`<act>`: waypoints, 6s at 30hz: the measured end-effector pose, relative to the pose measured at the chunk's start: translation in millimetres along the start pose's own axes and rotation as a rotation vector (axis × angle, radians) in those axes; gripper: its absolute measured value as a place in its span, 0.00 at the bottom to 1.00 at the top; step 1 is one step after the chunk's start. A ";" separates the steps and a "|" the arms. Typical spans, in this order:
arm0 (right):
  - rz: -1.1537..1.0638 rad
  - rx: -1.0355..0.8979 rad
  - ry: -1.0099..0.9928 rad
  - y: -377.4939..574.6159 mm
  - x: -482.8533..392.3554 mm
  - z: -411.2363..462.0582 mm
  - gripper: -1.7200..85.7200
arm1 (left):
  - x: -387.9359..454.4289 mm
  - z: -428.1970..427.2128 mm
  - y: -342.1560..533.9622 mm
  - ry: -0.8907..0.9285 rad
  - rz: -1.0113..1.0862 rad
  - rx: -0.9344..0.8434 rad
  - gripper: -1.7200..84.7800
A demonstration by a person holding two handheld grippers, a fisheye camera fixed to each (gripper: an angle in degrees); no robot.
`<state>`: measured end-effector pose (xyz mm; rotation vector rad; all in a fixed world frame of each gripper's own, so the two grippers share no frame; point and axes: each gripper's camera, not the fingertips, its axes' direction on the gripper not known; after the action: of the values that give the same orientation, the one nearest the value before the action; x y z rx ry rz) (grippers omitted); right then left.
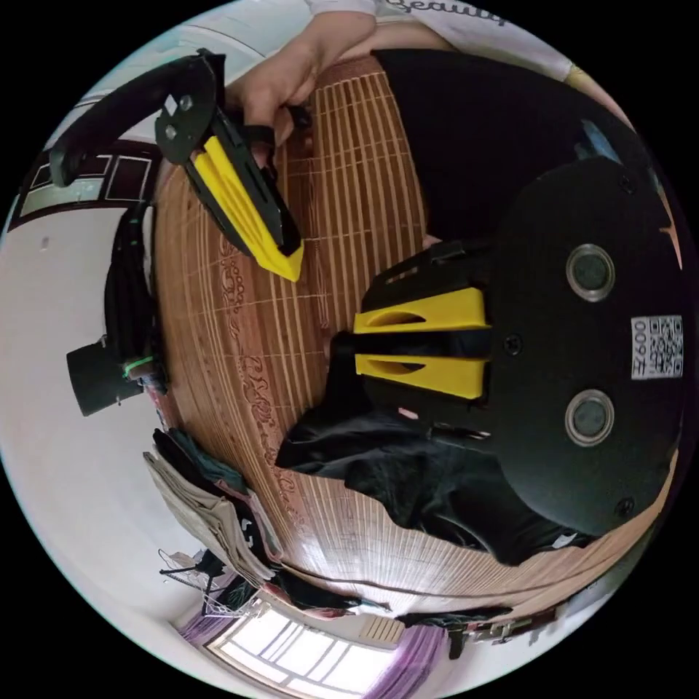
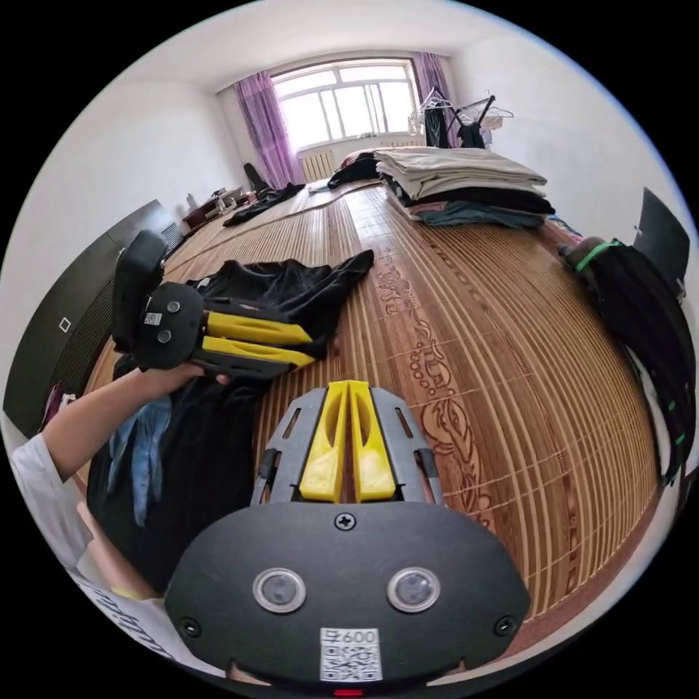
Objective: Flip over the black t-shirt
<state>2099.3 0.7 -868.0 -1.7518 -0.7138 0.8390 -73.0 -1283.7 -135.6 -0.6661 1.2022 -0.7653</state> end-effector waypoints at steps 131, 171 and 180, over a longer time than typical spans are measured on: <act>-0.488 -0.614 -0.851 12.2 52.9 11.3 0.01 | 125.6 -40.5 -392.2 -0.148 -0.472 -0.101 0.02; -0.275 0.211 -0.545 80.3 198.0 20.9 0.01 | 333.6 -660.7 -448.4 -0.314 -0.897 -0.029 0.03; -0.511 -0.045 -0.790 -45.9 -30.9 119.5 0.01 | 408.8 -826.1 -374.4 -0.035 -1.216 0.213 0.04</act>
<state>1981.0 54.4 -846.1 -1.1417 -1.6227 1.1459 -863.1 -1875.4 -259.6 -1.2242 0.5625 -1.8372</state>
